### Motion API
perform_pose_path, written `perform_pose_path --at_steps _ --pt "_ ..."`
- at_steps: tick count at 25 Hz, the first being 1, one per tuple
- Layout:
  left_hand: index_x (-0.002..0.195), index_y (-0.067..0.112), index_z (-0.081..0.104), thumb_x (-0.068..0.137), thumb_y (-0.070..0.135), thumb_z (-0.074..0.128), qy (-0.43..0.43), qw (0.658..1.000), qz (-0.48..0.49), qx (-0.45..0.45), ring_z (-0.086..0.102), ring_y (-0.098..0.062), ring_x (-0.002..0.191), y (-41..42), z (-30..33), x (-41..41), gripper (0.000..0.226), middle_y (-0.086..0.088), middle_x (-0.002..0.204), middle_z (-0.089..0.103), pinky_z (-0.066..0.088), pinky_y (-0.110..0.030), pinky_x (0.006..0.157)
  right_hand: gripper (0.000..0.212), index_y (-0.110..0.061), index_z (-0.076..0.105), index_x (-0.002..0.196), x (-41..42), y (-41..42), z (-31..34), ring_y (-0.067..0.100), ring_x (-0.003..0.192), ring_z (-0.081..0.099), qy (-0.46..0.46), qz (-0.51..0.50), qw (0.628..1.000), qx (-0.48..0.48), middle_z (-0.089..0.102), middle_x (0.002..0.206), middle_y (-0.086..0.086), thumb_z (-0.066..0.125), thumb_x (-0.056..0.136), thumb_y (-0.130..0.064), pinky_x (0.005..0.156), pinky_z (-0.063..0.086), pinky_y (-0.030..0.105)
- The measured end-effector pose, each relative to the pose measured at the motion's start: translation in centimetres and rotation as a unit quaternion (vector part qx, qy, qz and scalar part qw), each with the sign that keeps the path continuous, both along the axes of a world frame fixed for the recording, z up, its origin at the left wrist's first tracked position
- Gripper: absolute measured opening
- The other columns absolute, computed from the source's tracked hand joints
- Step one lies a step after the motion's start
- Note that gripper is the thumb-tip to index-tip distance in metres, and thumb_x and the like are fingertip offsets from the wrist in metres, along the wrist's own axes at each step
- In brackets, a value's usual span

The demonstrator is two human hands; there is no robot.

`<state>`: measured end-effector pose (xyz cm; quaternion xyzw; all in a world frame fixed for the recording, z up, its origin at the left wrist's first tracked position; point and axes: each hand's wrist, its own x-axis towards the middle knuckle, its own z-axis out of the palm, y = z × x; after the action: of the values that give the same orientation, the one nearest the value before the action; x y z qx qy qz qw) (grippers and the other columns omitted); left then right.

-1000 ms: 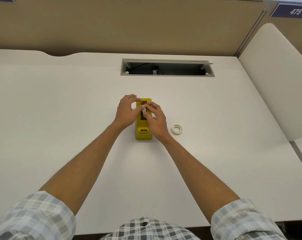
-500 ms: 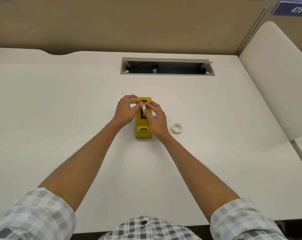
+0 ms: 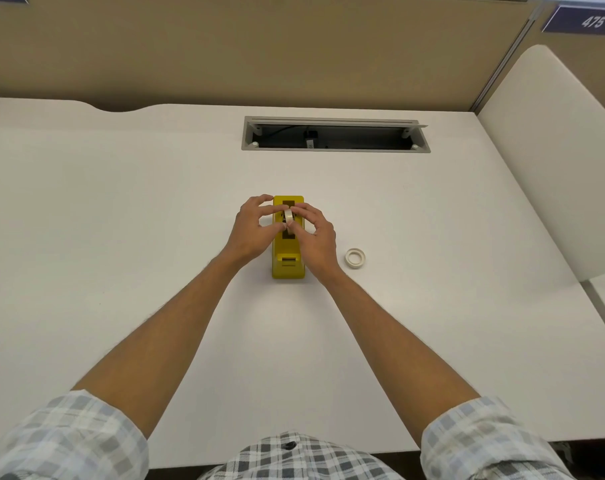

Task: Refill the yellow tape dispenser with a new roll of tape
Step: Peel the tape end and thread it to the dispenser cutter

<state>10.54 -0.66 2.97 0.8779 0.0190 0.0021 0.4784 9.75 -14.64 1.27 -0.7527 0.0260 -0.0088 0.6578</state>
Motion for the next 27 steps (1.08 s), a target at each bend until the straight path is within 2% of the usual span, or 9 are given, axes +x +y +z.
perform_pose_path --at_steps 3,9,13,19,23,27 --pt "0.124 0.026 0.064 0.085 0.021 0.069 -0.004 1.0 -0.001 -0.004 0.037 -0.02 0.136 -0.1 0.0 -0.6 0.039 -0.001 0.143 0.046 0.031 -0.037 0.11 0.022 -0.018 0.073 0.112 0.1 0.1 0.2 0.005 0.118 0.053 0.004 -0.014 1.0 -0.006 0.06 0.13 -0.007 0.066 0.091 -0.019 0.102 0.045 0.028" --pt "0.125 0.026 0.064 0.083 0.031 0.073 -0.025 1.0 0.006 -0.007 0.037 -0.018 0.135 -0.4 0.2 -1.5 0.043 -0.001 0.142 0.047 0.033 -0.04 0.111 0.018 -0.018 0.074 0.103 0.2 0.4 0.6 0.008 0.118 0.056 0.013 -0.034 0.999 -0.001 0.064 0.124 -0.007 0.068 0.086 -0.016 0.103 0.046 0.033" --pt "0.126 0.025 0.064 0.087 0.03 0.069 -0.038 0.999 0.017 0.006 0.038 -0.02 0.135 -0.7 -0.1 -1.8 0.04 -0.002 0.142 0.048 0.035 -0.044 0.111 0.017 -0.021 0.073 0.1 0.2 0.4 0.7 0.007 0.116 0.057 0.015 -0.038 0.999 -0.006 0.065 0.12 -0.009 0.069 0.084 -0.016 0.101 0.045 0.03" --pt "0.124 0.024 0.065 0.084 0.032 0.071 -0.071 0.997 0.008 0.041 0.037 -0.017 0.135 -0.6 -0.3 -1.6 0.04 0.001 0.142 0.049 0.032 -0.03 0.104 0.017 -0.021 0.072 0.101 0.2 0.6 0.7 0.004 0.108 0.057 0.015 -0.043 0.999 -0.014 0.066 0.114 -0.013 0.068 0.084 -0.019 0.092 0.043 0.023" --pt "0.119 0.021 0.068 0.081 0.03 0.075 -0.103 0.993 0.013 0.06 0.04 -0.018 0.134 -0.9 -0.3 -1.6 0.04 0.001 0.137 0.055 0.038 -0.037 0.106 0.015 -0.022 0.072 0.097 0.2 0.7 0.6 0.006 0.109 0.059 0.017 -0.053 0.998 -0.01 0.067 0.112 -0.012 0.068 0.083 -0.018 0.094 0.046 0.026" --pt "0.117 0.027 0.067 0.082 0.031 0.072 -0.07 0.997 0.026 0.03 0.041 -0.018 0.134 -1.1 -0.1 -1.3 0.036 0.0 0.142 0.051 0.041 -0.037 0.104 0.015 -0.025 0.073 0.094 0.3 0.6 0.7 0.005 0.11 0.058 0.016 -0.052 0.998 -0.012 0.067 0.111 -0.013 0.068 0.082 -0.016 0.098 0.047 0.029"
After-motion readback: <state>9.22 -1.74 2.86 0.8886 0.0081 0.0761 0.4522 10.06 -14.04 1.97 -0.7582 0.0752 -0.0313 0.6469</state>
